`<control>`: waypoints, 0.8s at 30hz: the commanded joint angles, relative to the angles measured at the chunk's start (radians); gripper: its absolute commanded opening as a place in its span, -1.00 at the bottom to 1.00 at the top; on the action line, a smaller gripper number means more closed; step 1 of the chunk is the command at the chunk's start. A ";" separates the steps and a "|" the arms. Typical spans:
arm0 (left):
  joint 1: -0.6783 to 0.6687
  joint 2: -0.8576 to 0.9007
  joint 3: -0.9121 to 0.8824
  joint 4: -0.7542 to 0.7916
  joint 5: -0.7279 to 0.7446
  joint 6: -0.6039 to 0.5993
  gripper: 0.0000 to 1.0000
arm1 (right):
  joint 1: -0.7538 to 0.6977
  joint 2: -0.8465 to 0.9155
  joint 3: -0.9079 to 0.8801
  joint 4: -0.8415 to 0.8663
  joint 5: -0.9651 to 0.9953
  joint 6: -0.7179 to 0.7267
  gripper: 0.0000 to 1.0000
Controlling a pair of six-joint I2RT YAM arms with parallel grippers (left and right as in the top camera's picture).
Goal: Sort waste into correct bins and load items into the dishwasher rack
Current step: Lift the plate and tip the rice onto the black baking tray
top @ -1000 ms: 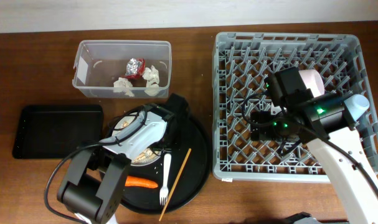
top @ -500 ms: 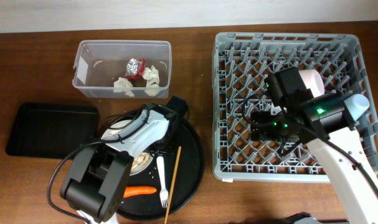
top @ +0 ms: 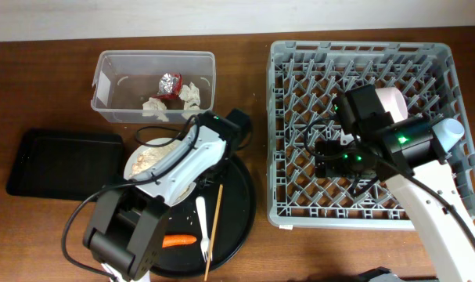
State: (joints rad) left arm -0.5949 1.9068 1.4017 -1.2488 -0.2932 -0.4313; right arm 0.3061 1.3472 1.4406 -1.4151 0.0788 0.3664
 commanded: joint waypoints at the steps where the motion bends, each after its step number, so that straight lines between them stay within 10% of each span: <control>1: -0.016 0.008 0.054 -0.048 -0.044 -0.002 -0.99 | -0.006 0.000 0.006 -0.003 0.008 0.009 0.71; 12: 0.224 -0.135 0.106 -0.111 -0.067 0.000 -1.00 | -0.006 0.000 0.006 -0.026 0.009 0.009 0.71; 24: 0.616 -0.135 0.105 0.049 0.244 0.273 -0.99 | -0.006 0.000 0.006 -0.033 0.008 0.009 0.71</control>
State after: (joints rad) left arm -0.0311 1.7935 1.4841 -1.2167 -0.1257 -0.2340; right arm 0.3061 1.3472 1.4406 -1.4448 0.0788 0.3664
